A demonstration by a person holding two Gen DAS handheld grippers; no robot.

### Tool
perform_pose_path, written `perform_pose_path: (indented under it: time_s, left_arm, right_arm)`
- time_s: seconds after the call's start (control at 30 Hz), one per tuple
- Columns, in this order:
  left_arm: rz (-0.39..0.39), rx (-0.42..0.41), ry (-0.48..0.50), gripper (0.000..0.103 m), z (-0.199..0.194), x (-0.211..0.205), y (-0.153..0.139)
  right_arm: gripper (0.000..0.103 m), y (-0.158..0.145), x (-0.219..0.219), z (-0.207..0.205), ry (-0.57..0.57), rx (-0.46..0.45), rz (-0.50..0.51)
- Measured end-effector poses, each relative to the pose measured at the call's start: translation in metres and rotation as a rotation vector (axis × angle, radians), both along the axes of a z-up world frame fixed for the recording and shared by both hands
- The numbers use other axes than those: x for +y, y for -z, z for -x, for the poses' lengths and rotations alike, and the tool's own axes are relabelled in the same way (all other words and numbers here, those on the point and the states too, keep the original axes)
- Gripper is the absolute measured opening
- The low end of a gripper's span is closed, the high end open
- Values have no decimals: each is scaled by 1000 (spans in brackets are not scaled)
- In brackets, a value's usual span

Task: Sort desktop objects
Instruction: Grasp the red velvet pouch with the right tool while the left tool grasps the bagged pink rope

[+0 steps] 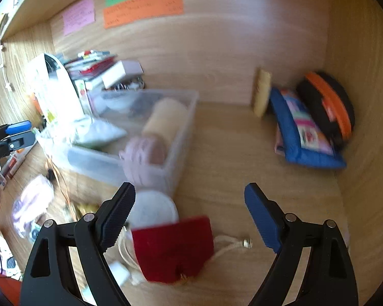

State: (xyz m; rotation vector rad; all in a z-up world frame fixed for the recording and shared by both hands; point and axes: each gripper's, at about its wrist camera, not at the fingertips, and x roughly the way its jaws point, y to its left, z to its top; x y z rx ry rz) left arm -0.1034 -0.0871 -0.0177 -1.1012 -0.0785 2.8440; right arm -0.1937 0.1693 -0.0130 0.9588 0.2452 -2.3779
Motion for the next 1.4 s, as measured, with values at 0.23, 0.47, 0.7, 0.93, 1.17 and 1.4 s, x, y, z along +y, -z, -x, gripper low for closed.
perform_pose_path:
  time_s: [0.23, 0.47, 0.7, 0.93, 1.17, 1.4]
  left_arm:
    - [-18, -88, 4, 98, -21, 0, 24]
    - [-47, -202, 16, 98, -36, 6, 52]
    - [22, -267, 42, 98, -40, 18, 70]
    - [40, -262, 45, 98, -33, 23, 77]
    - [95, -226, 37, 78, -31, 33, 77]
    - [29, -224, -2, 68, -28, 17, 74]
  right_arm:
    - [86, 18, 22, -1, 36, -70, -4]
    - [86, 29, 28, -6, 0, -154, 0]
    - [86, 40, 13, -20, -62, -152, -52]
    - [86, 49, 4, -8, -79, -177, -107]
    - [68, 45, 1, -12, -133, -135, -130]
    - [52, 23, 13, -25, -119, -48, -94]
